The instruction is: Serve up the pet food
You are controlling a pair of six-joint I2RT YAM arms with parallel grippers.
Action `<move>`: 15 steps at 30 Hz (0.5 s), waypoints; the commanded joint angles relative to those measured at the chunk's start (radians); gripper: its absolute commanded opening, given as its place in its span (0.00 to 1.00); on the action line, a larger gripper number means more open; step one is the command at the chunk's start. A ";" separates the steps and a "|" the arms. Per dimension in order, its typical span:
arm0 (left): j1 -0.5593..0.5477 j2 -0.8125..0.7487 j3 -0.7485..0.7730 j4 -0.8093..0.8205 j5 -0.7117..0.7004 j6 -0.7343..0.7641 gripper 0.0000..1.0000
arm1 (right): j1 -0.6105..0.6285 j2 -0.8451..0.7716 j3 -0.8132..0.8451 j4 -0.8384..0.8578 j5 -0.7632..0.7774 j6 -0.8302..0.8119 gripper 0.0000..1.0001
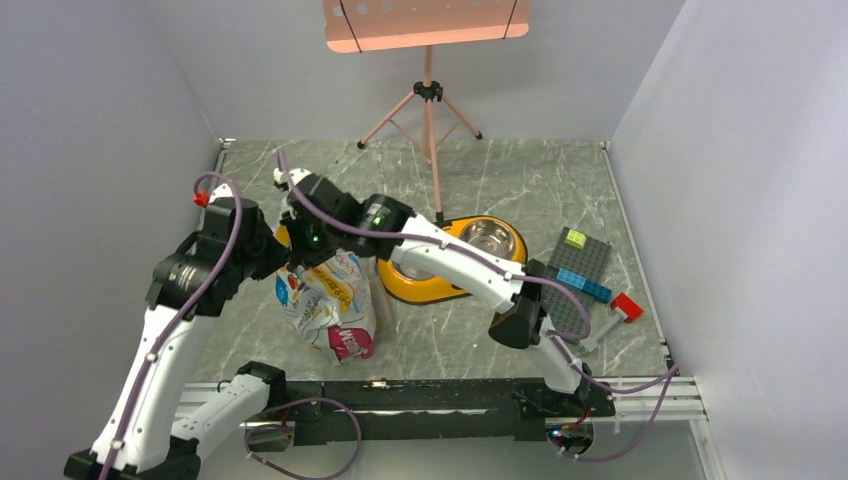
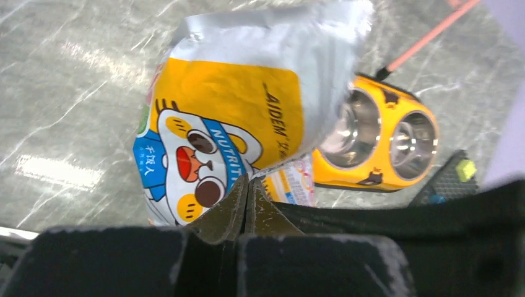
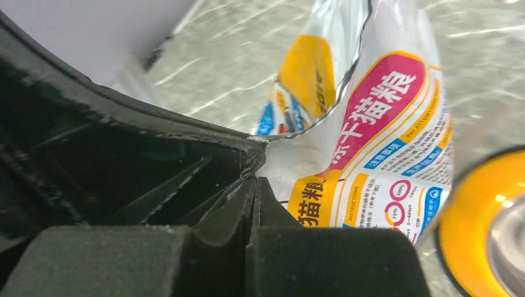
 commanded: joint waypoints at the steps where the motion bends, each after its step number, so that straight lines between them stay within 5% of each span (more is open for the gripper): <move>1: -0.006 0.066 0.037 -0.147 -0.075 -0.026 0.00 | 0.005 0.069 0.026 -0.176 0.613 -0.074 0.00; 9: 0.051 0.031 -0.064 -0.026 -0.037 0.014 0.00 | -0.001 0.105 0.062 -0.249 0.728 -0.101 0.00; 15: 0.058 -0.074 -0.116 0.253 0.154 0.036 0.00 | -0.054 -0.178 -0.270 0.108 0.217 -0.148 0.00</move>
